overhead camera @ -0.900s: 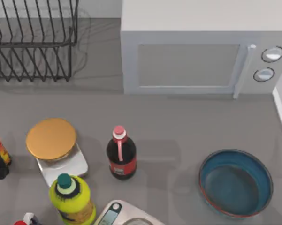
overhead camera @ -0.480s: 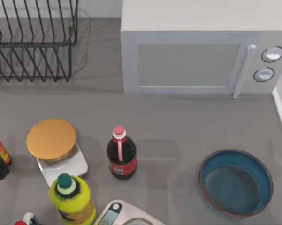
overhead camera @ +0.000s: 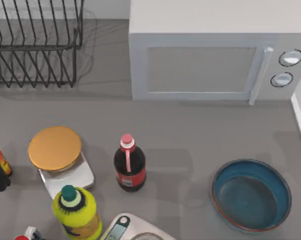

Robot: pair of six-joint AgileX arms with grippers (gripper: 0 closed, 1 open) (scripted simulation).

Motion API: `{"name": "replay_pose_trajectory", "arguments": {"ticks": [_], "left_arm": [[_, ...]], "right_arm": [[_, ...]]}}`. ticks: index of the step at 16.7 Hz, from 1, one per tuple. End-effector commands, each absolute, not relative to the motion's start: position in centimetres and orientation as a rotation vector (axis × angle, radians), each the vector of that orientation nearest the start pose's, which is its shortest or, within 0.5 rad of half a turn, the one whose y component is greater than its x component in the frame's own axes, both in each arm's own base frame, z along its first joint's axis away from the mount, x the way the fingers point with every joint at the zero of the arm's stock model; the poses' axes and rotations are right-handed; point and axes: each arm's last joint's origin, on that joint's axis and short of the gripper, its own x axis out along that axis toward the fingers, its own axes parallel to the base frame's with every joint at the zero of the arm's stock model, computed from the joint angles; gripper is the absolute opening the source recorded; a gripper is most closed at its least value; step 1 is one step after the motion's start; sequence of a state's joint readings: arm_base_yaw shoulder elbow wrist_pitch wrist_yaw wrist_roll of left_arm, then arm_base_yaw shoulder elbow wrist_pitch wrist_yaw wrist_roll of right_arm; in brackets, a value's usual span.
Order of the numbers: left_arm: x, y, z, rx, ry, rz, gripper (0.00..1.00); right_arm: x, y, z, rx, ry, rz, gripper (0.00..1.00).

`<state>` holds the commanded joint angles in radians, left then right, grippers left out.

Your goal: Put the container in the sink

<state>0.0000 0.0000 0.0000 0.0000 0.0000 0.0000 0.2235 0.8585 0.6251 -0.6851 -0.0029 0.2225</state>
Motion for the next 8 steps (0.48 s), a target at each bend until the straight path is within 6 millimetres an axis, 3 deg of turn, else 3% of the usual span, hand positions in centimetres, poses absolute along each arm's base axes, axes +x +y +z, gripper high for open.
{"name": "replay_pose_trajectory", "arguments": {"ticks": [4,8], "left_arm": [[10.6,-0.1,16.0,0.000,0.000,0.000,1.00],[10.6,-0.1,16.0,0.000,0.000,0.000,1.00]], "right_arm": [[19.7,6.3,22.9,0.075,1.276,0.069,1.00],[22.4,8.7,23.0,0.031,1.492,0.017,1.00]]}}
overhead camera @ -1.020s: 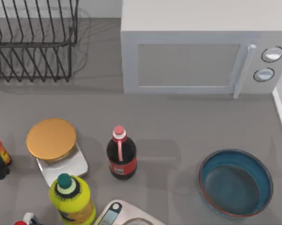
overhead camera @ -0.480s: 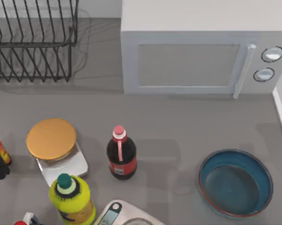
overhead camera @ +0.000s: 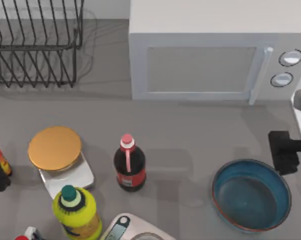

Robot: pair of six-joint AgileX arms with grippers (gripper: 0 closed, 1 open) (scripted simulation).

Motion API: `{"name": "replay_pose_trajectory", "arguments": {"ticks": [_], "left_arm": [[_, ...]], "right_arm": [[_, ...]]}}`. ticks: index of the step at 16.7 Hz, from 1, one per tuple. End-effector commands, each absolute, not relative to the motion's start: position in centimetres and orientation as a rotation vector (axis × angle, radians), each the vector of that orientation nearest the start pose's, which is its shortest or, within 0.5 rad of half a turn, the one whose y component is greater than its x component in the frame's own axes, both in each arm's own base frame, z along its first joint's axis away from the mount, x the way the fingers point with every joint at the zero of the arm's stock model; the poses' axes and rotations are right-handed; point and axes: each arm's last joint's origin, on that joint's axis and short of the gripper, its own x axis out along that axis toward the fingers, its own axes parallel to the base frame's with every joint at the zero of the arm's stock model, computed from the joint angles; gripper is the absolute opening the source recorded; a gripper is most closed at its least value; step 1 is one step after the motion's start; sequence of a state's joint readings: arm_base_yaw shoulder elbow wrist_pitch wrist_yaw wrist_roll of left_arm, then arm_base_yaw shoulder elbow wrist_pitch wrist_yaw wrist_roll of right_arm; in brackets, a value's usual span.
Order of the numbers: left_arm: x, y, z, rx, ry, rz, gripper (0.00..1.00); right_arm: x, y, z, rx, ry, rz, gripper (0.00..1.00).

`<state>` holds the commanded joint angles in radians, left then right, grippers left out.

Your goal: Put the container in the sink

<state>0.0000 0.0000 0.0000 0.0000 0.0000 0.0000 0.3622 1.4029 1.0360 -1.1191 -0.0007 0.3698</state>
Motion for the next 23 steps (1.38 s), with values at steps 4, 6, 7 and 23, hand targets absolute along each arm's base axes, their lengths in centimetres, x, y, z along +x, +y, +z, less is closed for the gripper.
{"name": "replay_pose_trajectory", "arguments": {"ticks": [4,6,7,23], "left_arm": [[10.6,-0.1,16.0,0.000,0.000,0.000,1.00],[10.6,-0.1,16.0,0.000,0.000,0.000,1.00],[10.6,-0.1,16.0,0.000,0.000,0.000,1.00],[10.6,-0.1,16.0,0.000,0.000,0.000,1.00]], "right_arm": [[23.6,9.8,22.9,0.008,1.571,-0.008,1.00],[23.6,9.8,22.9,0.008,1.571,-0.008,1.00],[23.6,9.8,22.9,0.008,1.571,-0.008,1.00],[23.6,9.8,12.9,0.008,1.571,-0.008,1.00]]}}
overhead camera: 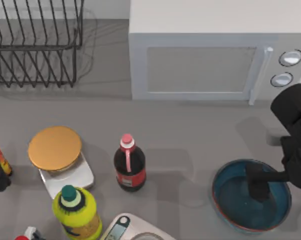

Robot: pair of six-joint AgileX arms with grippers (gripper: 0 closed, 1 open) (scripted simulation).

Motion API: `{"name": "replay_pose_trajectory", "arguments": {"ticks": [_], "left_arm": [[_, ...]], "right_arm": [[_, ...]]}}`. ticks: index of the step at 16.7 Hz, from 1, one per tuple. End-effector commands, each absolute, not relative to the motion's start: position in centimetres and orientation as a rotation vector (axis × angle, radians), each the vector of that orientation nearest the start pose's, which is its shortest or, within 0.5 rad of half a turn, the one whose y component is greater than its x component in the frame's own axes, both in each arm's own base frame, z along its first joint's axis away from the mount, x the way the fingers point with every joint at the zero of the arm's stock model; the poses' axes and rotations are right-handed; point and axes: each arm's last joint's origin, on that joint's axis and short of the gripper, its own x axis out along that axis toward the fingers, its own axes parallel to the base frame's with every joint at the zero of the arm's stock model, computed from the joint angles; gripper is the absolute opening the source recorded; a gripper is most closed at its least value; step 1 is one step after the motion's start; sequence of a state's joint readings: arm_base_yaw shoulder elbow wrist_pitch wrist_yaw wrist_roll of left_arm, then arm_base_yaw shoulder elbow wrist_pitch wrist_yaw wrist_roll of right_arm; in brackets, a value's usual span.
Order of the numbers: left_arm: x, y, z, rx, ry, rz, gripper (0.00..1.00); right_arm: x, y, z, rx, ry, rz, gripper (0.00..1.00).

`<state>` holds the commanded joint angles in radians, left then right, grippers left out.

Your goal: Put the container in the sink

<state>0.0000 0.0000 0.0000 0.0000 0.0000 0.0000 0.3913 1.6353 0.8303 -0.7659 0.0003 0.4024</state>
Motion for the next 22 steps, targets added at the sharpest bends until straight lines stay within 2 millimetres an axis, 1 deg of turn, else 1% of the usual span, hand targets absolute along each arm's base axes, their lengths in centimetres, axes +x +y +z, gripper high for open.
{"name": "replay_pose_trajectory", "arguments": {"ticks": [1,14,15,22], "left_arm": [[10.57,-0.12,16.00,0.000,0.000,0.000,1.00],[10.57,-0.12,16.00,0.000,0.000,0.000,1.00],[10.57,-0.12,16.00,0.000,0.000,0.000,1.00],[10.57,-0.12,16.00,0.000,0.000,0.000,1.00]], "right_arm": [[23.61,9.83,12.90,0.008,1.571,-0.008,1.00],[23.61,9.83,12.90,0.008,1.571,-0.008,0.02],[23.61,9.83,12.90,0.008,1.571,-0.008,0.00],[23.61,9.83,12.90,0.008,1.571,-0.008,0.00]]}}
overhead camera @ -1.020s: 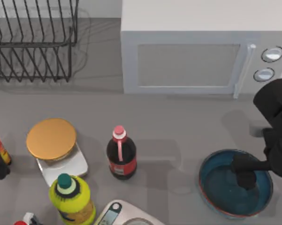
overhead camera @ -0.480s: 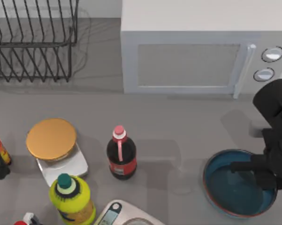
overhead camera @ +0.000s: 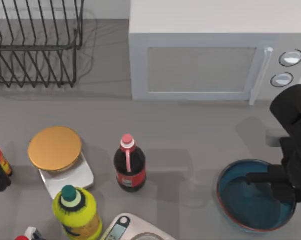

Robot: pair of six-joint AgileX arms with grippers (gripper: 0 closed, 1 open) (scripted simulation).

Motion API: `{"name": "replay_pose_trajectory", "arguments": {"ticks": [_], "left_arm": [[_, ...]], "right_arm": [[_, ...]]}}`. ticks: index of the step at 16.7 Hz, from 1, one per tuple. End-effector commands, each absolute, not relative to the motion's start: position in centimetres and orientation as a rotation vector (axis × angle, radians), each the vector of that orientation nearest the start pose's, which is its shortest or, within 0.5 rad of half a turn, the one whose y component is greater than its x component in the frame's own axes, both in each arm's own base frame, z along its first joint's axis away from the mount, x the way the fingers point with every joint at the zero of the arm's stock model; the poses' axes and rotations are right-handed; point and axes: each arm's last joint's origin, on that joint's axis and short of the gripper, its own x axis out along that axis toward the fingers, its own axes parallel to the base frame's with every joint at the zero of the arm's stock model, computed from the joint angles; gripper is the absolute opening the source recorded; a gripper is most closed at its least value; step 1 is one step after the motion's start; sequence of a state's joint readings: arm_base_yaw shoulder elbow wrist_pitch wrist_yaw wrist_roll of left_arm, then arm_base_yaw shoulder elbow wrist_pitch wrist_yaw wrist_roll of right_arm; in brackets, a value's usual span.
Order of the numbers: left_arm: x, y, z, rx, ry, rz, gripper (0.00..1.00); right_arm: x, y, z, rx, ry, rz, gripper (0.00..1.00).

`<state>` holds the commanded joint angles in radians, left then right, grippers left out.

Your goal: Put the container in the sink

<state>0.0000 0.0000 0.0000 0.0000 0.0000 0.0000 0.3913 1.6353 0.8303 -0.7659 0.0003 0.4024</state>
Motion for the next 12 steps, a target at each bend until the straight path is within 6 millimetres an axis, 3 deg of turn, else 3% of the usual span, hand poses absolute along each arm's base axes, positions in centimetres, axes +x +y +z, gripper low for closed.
{"name": "replay_pose_trajectory", "arguments": {"ticks": [3,5,12], "left_arm": [[10.6,-0.1,16.0,0.000,0.000,0.000,1.00],[10.6,-0.1,16.0,0.000,0.000,0.000,1.00],[10.6,-0.1,16.0,0.000,0.000,0.000,1.00]], "right_arm": [[23.8,9.9,13.3,0.007,1.569,-0.007,0.00],[24.3,10.2,14.6,0.006,1.568,-0.006,0.00],[24.4,10.2,24.0,-0.004,1.605,-0.020,0.00]]}}
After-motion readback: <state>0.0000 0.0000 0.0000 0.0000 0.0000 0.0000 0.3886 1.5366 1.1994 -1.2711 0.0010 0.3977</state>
